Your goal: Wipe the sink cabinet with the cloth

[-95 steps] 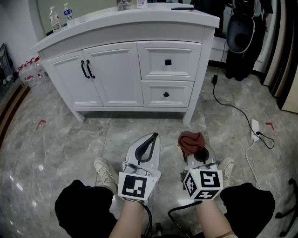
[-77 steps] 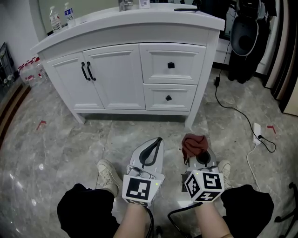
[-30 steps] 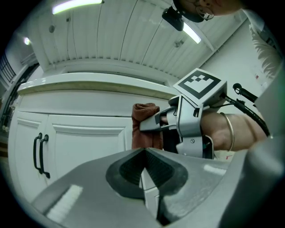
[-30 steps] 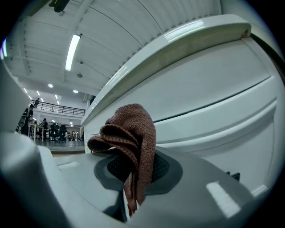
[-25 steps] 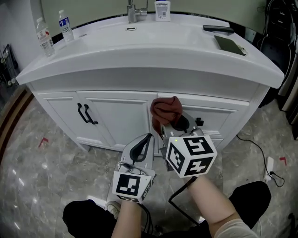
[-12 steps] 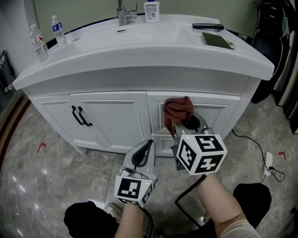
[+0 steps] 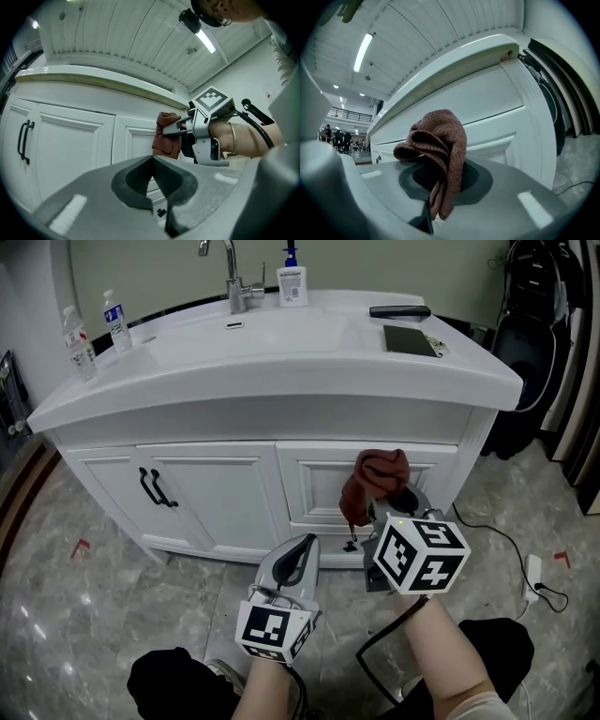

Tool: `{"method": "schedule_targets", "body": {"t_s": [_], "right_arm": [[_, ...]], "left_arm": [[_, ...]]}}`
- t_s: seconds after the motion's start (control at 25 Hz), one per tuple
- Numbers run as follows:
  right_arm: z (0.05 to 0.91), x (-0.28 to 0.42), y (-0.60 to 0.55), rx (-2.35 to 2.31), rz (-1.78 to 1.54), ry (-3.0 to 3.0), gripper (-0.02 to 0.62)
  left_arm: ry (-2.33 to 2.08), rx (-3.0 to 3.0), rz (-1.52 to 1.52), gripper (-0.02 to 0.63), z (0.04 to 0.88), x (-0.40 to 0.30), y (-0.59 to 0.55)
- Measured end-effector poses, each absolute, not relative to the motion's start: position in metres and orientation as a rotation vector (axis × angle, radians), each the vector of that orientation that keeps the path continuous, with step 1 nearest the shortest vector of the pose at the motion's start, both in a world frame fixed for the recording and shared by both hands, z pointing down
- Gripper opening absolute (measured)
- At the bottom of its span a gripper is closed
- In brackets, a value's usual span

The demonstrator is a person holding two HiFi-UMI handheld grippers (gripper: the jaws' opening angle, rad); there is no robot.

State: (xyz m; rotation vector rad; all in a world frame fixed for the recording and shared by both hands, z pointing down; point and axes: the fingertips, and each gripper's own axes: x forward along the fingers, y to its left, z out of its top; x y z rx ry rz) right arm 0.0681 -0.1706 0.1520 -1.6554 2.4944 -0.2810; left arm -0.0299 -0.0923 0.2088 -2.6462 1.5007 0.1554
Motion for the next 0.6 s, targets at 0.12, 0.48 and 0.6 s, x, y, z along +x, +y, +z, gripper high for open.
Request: {"method": "schedule_targets", "body": {"t_s": [0.12, 0.48, 0.6], "right_arm": [[0.147, 0.089, -0.170, -1.686, -0.269, 2.466, 0.086], [0.142, 0.149, -0.164, -1.828, -0.224, 2.357, 0.086], [0.144, 0.167, -0.163, -1.868, -0.240, 2.305, 0.086]], "left_arm": [[1.504, -2.658, 0.169, 0.000, 0.210, -0.020, -0.091], [1.437, -2.699, 0.105, 0.000, 0.223, 0.010, -0.086], [1.426, -2.717, 0.096, 0.000, 0.228, 0.014, -0.086]]}}
